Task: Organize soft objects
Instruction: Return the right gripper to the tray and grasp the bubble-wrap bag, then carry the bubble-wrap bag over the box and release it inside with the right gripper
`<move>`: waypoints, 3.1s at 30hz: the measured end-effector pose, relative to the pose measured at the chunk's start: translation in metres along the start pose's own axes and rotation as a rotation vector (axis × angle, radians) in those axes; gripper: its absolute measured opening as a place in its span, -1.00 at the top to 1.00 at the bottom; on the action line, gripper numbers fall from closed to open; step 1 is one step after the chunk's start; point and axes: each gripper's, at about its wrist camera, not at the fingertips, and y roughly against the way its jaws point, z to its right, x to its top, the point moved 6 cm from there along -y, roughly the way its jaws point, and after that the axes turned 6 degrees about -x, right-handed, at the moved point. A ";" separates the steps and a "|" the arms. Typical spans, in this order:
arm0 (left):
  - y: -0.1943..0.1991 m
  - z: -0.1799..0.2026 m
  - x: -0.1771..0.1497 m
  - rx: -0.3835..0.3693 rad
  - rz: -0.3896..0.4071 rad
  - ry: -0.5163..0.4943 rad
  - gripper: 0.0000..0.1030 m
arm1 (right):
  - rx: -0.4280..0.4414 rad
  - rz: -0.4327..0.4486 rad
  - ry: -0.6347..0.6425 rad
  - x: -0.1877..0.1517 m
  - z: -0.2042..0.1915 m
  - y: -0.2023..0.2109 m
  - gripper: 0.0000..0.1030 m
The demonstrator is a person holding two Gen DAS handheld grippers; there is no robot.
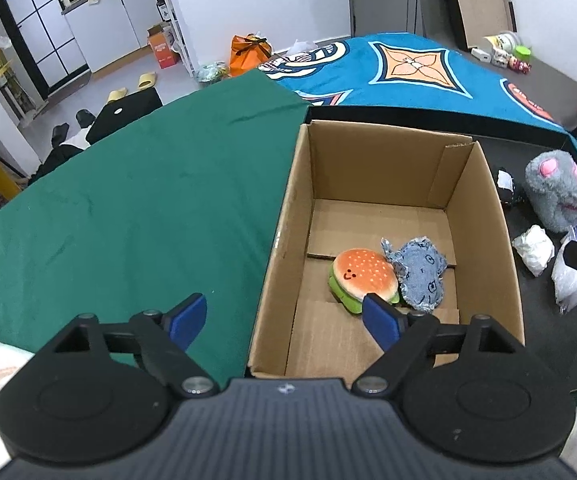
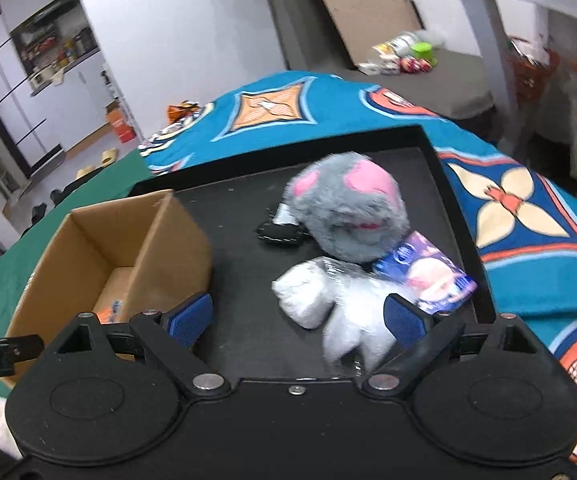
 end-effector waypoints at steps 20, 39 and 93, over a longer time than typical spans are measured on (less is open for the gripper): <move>-0.014 0.034 0.005 0.091 -0.076 -0.098 -0.63 | -0.013 -0.105 -0.133 -0.012 0.039 -0.041 0.11; 0.002 0.030 0.005 0.103 -0.053 -0.105 -0.63 | 0.029 -0.043 -0.117 0.003 0.040 -0.011 0.37; -0.012 -0.025 -0.002 -0.142 0.085 0.114 0.39 | 0.166 -0.034 0.411 0.043 -0.152 0.021 0.37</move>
